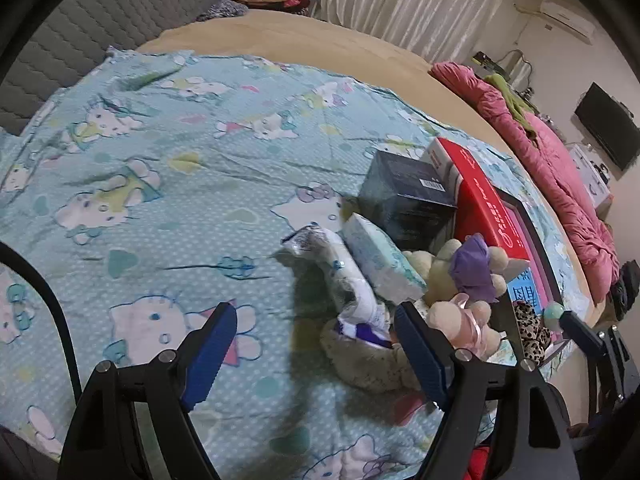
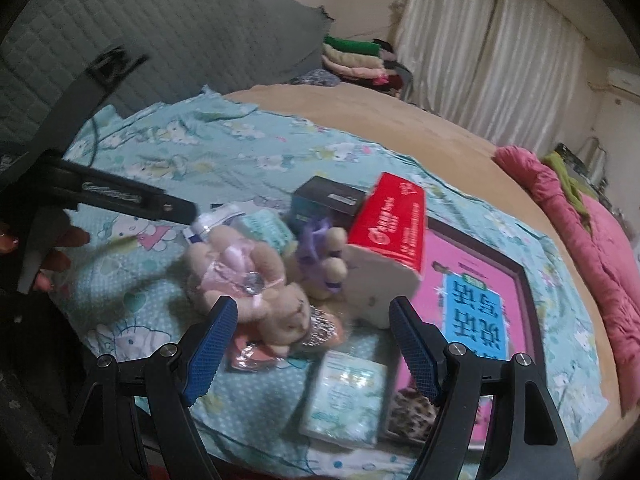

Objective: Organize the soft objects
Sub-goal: 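Grasp pink-bowed plush bunny with right gripper while left gripper reaches white packet, then close left gripper on white wrapped packet while right gripper lifts the bunny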

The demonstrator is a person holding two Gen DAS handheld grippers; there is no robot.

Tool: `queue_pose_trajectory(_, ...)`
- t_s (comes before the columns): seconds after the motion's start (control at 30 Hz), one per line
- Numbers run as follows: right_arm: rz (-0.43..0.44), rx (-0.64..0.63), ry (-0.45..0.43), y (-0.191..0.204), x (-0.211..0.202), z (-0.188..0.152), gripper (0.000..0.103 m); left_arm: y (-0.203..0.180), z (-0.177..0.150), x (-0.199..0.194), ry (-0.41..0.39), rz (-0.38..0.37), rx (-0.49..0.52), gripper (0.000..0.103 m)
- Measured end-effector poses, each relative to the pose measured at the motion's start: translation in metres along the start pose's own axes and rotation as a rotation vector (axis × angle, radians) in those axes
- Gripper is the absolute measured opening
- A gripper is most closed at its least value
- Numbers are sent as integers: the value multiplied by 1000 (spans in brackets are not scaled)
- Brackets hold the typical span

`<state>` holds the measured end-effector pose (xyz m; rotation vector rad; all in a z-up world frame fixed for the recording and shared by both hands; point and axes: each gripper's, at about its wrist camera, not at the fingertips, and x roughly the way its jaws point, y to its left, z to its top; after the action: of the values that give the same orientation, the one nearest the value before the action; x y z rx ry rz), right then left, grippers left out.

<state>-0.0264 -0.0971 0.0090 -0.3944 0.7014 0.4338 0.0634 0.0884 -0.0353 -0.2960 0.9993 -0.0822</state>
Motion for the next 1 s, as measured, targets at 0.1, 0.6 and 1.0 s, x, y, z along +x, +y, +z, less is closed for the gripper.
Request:
queue_pose_trajectory(0.1, 14, -30, 3, 7, 9, 0, 79, -6, 2, 8, 7, -9, 19, 78)
queue_pose_trajectory(0.6, 50, -114, 22, 42, 57, 12, 79, 4, 6, 26, 32, -42, -4, 76)
queue_pose_trajectory(1.0, 88, -23, 18, 31, 75, 17, 55, 3, 7, 37, 47, -73, -17, 60)
